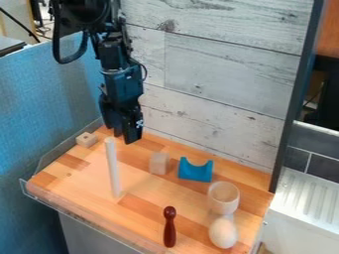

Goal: Put the cylindrical stick on top of the cube

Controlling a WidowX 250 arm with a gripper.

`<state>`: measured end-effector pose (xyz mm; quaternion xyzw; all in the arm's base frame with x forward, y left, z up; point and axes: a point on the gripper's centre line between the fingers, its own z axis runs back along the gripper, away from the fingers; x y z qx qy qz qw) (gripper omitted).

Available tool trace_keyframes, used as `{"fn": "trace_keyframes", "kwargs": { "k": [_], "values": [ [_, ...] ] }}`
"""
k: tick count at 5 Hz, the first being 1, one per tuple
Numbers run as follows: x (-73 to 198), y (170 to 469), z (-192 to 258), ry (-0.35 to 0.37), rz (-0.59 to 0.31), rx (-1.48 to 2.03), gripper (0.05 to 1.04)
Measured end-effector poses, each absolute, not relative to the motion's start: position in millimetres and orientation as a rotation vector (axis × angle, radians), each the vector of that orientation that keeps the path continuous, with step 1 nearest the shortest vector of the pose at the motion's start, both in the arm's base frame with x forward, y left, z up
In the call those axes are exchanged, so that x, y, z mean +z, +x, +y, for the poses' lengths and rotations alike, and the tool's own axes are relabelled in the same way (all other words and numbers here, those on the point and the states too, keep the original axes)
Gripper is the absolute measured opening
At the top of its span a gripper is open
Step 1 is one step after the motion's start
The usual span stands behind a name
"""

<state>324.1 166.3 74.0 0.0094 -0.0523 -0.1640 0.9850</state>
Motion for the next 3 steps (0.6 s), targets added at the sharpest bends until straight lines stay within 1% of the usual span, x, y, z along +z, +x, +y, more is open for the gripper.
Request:
{"fn": "trace_keyframes", "kwargs": {
  "k": [1, 2, 3],
  "values": [
    [73.4, 322.2, 174.3, 0.050, -0.100, -0.340, 1.001],
    [72.8, 318.6, 181.1, 0.054, -0.098, -0.330, 1.001],
    [67.5, 313.5, 182.9, 0.035, -0.072, -0.337, 1.001]
  ]
}}
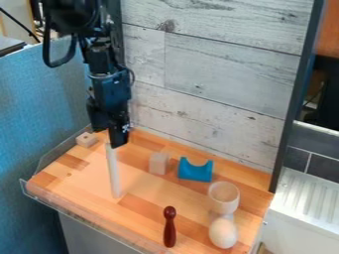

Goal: Put the cylindrical stick on top of the cube

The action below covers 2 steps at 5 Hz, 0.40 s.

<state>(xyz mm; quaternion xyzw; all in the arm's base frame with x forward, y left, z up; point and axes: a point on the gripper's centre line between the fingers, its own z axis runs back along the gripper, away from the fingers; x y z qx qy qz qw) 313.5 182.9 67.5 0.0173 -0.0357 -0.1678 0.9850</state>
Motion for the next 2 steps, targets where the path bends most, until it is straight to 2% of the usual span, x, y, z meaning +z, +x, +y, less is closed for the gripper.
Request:
{"fn": "trace_keyframes", "kwargs": {
  "k": [2],
  "values": [
    [60.1, 308.1, 179.0, 0.020, -0.059, -0.378, 1.001]
  ]
}}
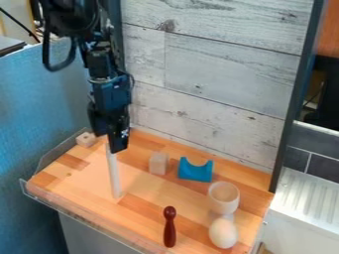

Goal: Put the cylindrical stick on top of the cube

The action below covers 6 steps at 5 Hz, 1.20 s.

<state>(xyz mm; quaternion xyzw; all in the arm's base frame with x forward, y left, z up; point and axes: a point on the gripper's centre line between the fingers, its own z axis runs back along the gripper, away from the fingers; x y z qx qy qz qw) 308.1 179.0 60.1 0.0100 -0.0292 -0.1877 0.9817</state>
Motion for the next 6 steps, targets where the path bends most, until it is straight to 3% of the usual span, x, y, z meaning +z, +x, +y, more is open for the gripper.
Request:
{"fn": "trace_keyframes", "kwargs": {
  "k": [1, 2, 4, 5, 6],
  "values": [
    [49.7, 304.9, 176.0, 0.034, -0.058, -0.383, 1.001],
    [41.3, 302.8, 172.6, 0.053, -0.057, -0.399, 0.938],
    [34.2, 304.1, 172.4, 0.075, -0.088, -0.421, 0.355],
    [35.0, 304.6, 169.9, 0.058, -0.092, -0.421, 0.289],
    [49.7, 314.1, 168.3, 0.017, -0.112, -0.403, 0.288]
  ]
}}
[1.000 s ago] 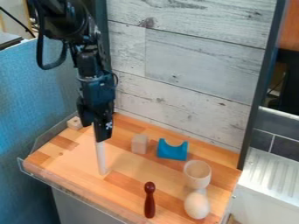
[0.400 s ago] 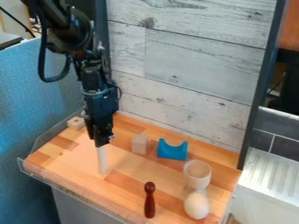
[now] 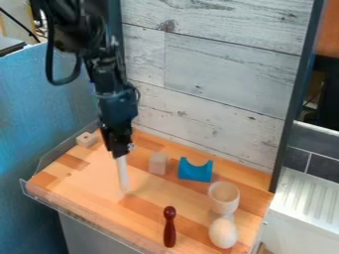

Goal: Put the cylindrical stick on top of the cube

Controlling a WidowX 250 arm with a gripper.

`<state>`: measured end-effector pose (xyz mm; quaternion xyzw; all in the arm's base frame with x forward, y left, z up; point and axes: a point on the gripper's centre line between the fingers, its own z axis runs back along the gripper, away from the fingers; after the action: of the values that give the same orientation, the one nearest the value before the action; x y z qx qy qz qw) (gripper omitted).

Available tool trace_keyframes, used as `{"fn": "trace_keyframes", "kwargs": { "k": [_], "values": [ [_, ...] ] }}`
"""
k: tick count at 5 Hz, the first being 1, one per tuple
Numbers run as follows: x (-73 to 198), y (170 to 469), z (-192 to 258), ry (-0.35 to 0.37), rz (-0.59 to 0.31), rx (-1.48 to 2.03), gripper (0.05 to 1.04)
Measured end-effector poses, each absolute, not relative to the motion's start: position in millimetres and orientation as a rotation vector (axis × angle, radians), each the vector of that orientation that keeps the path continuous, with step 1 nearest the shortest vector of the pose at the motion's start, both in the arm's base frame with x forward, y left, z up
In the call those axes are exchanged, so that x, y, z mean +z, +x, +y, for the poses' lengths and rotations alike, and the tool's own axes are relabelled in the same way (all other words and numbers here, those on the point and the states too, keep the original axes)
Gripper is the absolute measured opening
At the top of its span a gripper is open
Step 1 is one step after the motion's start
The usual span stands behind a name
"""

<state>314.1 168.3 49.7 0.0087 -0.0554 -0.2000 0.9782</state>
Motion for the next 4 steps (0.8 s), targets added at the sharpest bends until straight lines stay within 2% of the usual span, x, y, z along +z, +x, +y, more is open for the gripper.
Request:
{"fn": "trace_keyframes", "kwargs": {
  "k": [1, 2, 4],
  "values": [
    [73.0, 326.2, 166.8, -0.028, -0.132, -0.369, 0.288],
    [94.2, 337.8, 170.8, -0.023, -0.157, -0.331, 0.288],
    [88.0, 350.1, 152.6, -0.024, -0.151, -0.359, 0.288]
  ]
}}
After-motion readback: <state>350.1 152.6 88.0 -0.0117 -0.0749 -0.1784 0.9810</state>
